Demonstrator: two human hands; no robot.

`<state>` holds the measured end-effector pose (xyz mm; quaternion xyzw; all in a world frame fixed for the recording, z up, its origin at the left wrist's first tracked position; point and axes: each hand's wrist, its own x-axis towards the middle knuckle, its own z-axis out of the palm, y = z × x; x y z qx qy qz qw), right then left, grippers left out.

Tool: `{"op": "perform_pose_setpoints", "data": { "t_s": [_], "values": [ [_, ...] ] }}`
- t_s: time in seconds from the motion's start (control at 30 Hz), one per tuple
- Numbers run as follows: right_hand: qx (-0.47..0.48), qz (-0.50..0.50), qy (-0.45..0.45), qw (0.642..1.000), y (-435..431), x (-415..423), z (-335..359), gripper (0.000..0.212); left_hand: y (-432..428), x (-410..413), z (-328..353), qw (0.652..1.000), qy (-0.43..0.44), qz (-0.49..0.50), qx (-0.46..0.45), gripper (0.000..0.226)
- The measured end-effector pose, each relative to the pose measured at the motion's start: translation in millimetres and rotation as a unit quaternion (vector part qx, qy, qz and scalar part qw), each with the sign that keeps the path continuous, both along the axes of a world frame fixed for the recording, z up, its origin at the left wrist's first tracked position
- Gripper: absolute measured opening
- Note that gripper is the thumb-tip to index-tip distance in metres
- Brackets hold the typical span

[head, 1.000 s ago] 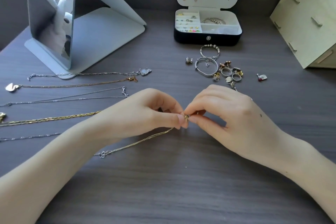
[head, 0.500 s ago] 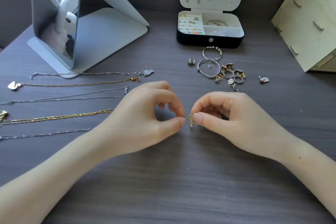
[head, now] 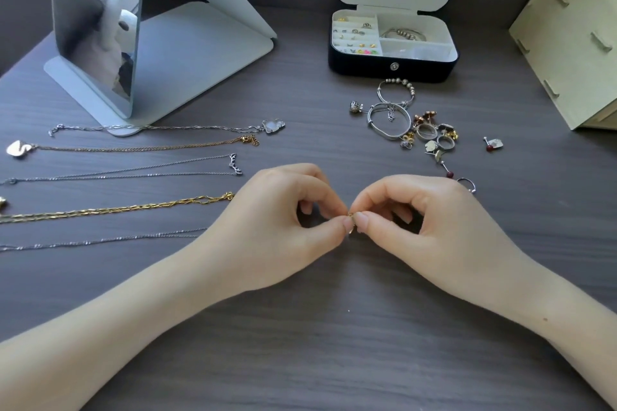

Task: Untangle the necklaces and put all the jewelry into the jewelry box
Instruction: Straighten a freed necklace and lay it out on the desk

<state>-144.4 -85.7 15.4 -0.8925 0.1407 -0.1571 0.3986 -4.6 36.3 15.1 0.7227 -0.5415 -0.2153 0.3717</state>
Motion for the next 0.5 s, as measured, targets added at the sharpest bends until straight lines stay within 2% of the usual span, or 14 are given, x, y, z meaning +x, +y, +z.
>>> {"op": "perform_pose_setpoints", "data": {
  "t_s": [0.1, 0.17, 0.37, 0.5],
  "values": [
    [-0.102, 0.001, -0.017, 0.995, 0.8, 1.1, -2.8, 0.009, -1.2, 0.0, -0.9, 1.0, 0.003, 0.006, 0.005, 0.01],
    [-0.132, 0.01, -0.025, 0.991, 0.8, 1.5, -4.3, 0.013, -1.6, 0.1, -0.8, 1.0, 0.008, 0.007, 0.008, 0.01],
    [-0.071, 0.02, -0.018, 0.997, 0.4, 0.4, -5.8, 0.005, -1.2, 5.0, 3.2, 0.997, 0.061, -0.014, 0.035, 0.009],
    [-0.064, 0.037, -0.022, 0.997, 0.7, 0.3, -3.5, 0.007, -1.0, 8.2, 5.4, 0.994, 0.098, -0.034, 0.046, 0.013]
  ]
}}
